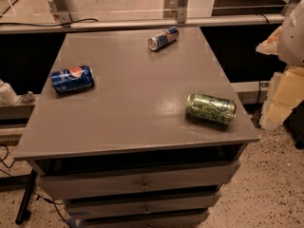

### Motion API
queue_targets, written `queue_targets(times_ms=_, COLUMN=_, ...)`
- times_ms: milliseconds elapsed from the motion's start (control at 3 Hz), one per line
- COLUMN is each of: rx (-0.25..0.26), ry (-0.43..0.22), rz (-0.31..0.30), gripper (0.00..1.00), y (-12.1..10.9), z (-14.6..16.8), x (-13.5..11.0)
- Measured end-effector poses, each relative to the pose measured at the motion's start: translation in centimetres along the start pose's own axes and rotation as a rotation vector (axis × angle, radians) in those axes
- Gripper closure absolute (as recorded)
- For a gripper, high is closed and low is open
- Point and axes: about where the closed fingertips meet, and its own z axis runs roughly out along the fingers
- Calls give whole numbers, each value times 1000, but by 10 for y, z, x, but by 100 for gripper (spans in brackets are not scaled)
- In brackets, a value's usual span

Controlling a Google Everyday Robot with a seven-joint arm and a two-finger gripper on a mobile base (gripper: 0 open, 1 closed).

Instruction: Place green can upright

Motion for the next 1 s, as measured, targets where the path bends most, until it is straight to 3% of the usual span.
queue_targets(times_ms=333, rx=0, ry=0, rz=0, gripper=0, y=0, z=0, x=0)
queue_targets(times_ms=1000, rx=-68, ry=-110, rz=88, gripper=0, y=18, z=24, x=-13)
